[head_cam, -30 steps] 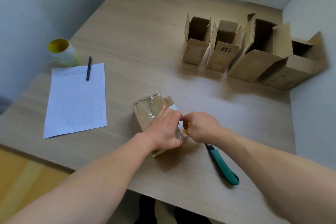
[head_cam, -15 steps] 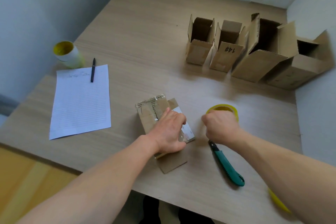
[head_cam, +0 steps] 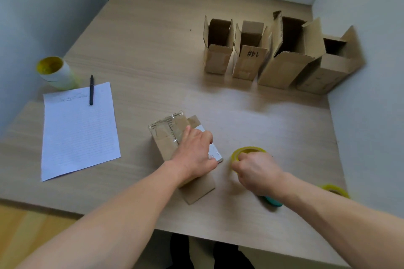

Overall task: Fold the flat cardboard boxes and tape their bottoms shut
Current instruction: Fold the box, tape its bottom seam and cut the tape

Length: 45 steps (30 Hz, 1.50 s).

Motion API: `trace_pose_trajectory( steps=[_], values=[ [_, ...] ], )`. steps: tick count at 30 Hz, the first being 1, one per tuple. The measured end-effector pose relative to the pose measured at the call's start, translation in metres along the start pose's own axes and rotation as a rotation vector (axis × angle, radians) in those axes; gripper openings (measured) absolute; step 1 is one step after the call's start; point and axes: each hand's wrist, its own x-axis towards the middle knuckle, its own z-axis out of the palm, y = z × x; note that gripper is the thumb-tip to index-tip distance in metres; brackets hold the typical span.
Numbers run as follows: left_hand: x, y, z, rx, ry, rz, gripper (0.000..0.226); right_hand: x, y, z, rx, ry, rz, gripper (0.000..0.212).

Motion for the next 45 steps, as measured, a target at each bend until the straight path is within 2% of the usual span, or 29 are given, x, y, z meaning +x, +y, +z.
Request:
trace_pose_trajectory(
  steps=[1, 5, 8, 11, 14, 17, 19, 21, 23, 25, 27, 29, 30, 32, 35, 37, 42, 43, 45],
  values=[
    [0.0, 0.0, 0.0, -0.002, -0.001, 0.009, 0.038, -0.004, -0.001, 0.003, -0.007, -0.014, -0.014, 0.002],
    [-0.002, -0.003, 0.004, -0.012, 0.01, 0.059, 0.04, -0.015, -0.009, 0.017, -0.021, -0.028, -0.019, 0.035],
    [-0.007, -0.01, 0.008, -0.005, 0.009, 0.103, 0.041, -0.02, -0.022, 0.024, 0.057, -0.014, 0.026, 0.048],
    [-0.012, -0.008, 0.009, 0.006, -0.038, 0.119, 0.041, -0.027, -0.034, 0.032, 0.104, 0.012, 0.084, 0.033],
    [-0.015, 0.0, 0.008, 0.092, -0.08, 0.109, 0.037, -0.03, -0.041, 0.04, 0.126, -0.04, 0.149, 0.025],
    [-0.017, 0.009, 0.011, 0.172, -0.109, 0.087, 0.033, -0.03, -0.043, 0.049, 0.127, -0.075, 0.213, 0.024],
    [-0.017, 0.011, 0.012, 0.211, -0.109, 0.106, 0.033, -0.029, -0.045, 0.05, 0.088, -0.082, 0.19, 0.029],
    [-0.018, 0.007, 0.01, 0.095, -0.084, 0.14, 0.046, -0.028, -0.045, 0.044, 0.09, -0.015, 0.199, 0.031],
    [-0.023, 0.002, 0.006, -0.168, 0.0, 0.174, 0.065, -0.023, -0.044, 0.033, 0.098, 0.069, 0.251, 0.031],
    [-0.035, -0.007, 0.0, -0.265, 0.224, 0.2, 0.064, -0.012, -0.047, 0.016, 0.198, 0.116, 0.301, 0.04],
    [-0.054, -0.016, 0.0, -0.278, 0.48, 0.111, 0.057, -0.002, -0.052, 0.002, 0.393, 0.19, 0.264, 0.054],
    [-0.078, -0.023, 0.009, -0.323, 0.608, -0.069, 0.059, 0.005, -0.06, -0.011, 0.556, 0.187, 0.198, 0.067],
    [-0.088, -0.026, 0.015, -0.346, 0.603, -0.169, 0.064, 0.009, -0.064, -0.017, 0.61, 0.132, 0.17, 0.072],
    [-0.099, -0.029, 0.03, -0.424, 0.482, -0.328, 0.073, 0.022, -0.073, -0.02, 0.611, -0.009, 0.11, 0.077],
    [-0.099, -0.026, 0.042, -0.528, 0.4, -0.417, 0.072, 0.041, -0.079, -0.01, 0.52, -0.081, 0.004, 0.076],
    [-0.097, -0.025, 0.048, -0.489, 0.4, -0.396, 0.068, 0.046, -0.077, -0.003, 0.438, -0.115, -0.016, 0.074],
    [-0.105, -0.051, 0.057, -0.339, 0.37, -0.205, 0.073, 0.058, -0.061, -0.007, 0.278, -0.185, -0.115, 0.081],
    [-0.105, -0.053, 0.057, -0.363, 0.364, -0.193, 0.071, 0.06, -0.058, -0.004, 0.298, -0.202, -0.133, 0.078],
    [-0.104, -0.046, 0.053, -0.555, 0.379, -0.237, 0.059, 0.062, -0.053, 0.005, 0.393, -0.21, -0.161, 0.07]
  ],
)
